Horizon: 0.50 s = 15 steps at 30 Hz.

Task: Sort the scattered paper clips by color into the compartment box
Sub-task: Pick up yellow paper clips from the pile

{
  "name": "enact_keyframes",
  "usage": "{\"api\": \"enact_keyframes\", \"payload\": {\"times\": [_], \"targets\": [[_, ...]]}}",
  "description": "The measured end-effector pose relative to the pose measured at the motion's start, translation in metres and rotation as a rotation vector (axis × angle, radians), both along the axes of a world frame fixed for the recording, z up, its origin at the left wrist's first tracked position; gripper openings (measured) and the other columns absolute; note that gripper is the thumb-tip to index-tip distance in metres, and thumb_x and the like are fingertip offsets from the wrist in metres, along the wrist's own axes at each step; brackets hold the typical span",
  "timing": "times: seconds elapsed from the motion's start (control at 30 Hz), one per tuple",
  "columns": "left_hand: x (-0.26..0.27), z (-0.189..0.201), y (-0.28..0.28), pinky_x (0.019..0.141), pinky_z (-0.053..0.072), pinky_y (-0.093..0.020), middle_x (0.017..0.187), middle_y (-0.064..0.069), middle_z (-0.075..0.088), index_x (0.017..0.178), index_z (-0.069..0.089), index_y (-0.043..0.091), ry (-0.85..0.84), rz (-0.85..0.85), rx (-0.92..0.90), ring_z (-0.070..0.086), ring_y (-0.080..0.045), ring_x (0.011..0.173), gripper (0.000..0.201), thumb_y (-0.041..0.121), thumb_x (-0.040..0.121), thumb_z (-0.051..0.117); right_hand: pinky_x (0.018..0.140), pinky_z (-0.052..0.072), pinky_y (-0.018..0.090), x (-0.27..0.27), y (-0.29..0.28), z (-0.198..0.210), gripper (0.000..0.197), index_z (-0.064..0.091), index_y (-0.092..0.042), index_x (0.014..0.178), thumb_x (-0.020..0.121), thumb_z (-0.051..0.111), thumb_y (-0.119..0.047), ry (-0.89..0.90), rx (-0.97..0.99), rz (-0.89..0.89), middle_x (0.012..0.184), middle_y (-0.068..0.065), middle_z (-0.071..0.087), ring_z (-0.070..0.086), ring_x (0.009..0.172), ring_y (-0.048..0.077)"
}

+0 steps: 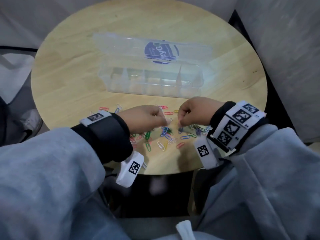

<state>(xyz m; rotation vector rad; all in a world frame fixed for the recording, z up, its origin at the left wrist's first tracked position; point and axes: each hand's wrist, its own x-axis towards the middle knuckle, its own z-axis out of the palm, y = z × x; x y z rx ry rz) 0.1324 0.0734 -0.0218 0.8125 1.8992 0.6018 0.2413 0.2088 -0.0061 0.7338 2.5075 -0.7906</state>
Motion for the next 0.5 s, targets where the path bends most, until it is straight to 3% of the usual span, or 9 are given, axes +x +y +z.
{"api": "enact_keyframes", "payload": {"times": [0.07, 0.1, 0.17, 0.23, 0.4, 0.5], "targets": [[0.007, -0.002, 0.0, 0.056, 0.035, -0.023, 0.06, 0.006, 0.052, 0.084, 0.064, 0.015, 0.217, -0.188, -0.051, 0.045, -0.011, 0.055, 0.023, 0.038, 0.079, 0.068, 0.041, 0.034, 0.008, 0.003, 0.008, 0.008, 0.009, 0.061, -0.017, 0.075, 0.079, 0.069, -0.019, 0.072, -0.059, -0.086, 0.057, -0.007, 0.05, 0.045, 0.041, 0.001], [0.012, -0.003, 0.001, 0.053, 0.034, -0.022, 0.059, 0.008, 0.051, 0.085, 0.065, 0.016, 0.305, -0.247, -0.076, 0.045, -0.008, 0.054, 0.022, 0.037, 0.077, 0.069, 0.045, 0.038, 0.011, 0.005, 0.012, 0.011, 0.01, 0.061, -0.017, 0.073, 0.079, 0.069, -0.017, 0.105, -0.101, -0.133, 0.058, -0.006, 0.052, 0.046, 0.041, 0.0], [0.02, -0.004, 0.003, 0.049, 0.031, -0.021, 0.057, 0.008, 0.05, 0.083, 0.066, 0.019, 0.412, -0.289, -0.104, 0.045, -0.005, 0.053, 0.019, 0.036, 0.076, 0.069, 0.052, 0.042, 0.022, 0.01, 0.019, 0.015, 0.016, 0.058, -0.016, 0.068, 0.078, 0.069, -0.01, 0.169, -0.208, -0.218, 0.061, 0.0, 0.057, 0.05, 0.05, 0.011], [0.024, -0.005, 0.005, 0.049, 0.031, -0.021, 0.06, 0.007, 0.051, 0.082, 0.065, 0.021, 0.47, -0.306, -0.13, 0.048, -0.008, 0.057, 0.016, 0.034, 0.075, 0.069, 0.052, 0.043, 0.025, 0.013, 0.022, 0.018, 0.022, 0.055, -0.014, 0.066, 0.079, 0.067, -0.004, 0.234, -0.319, -0.285, 0.064, 0.006, 0.058, 0.051, 0.054, 0.017], [0.032, -0.006, 0.006, 0.054, 0.036, -0.023, 0.064, 0.005, 0.056, 0.08, 0.064, 0.02, 0.542, -0.355, -0.187, 0.057, -0.019, 0.071, 0.013, 0.03, 0.073, 0.069, 0.049, 0.051, 0.013, 0.015, 0.027, 0.019, 0.021, 0.061, -0.014, 0.084, 0.086, 0.056, 0.006, 0.337, -0.508, -0.426, 0.064, 0.005, 0.055, 0.057, 0.044, 0.005], [0.035, -0.007, 0.006, 0.06, 0.038, -0.023, 0.079, 0.0, 0.064, 0.085, 0.068, 0.018, 0.574, -0.356, -0.179, 0.058, -0.021, 0.076, 0.011, 0.023, 0.076, 0.064, 0.05, 0.052, 0.013, 0.016, 0.03, 0.023, 0.022, 0.063, -0.01, 0.081, 0.09, 0.051, 0.007, 0.371, -0.58, -0.496, 0.067, 0.008, 0.055, 0.059, 0.048, 0.008]]}}
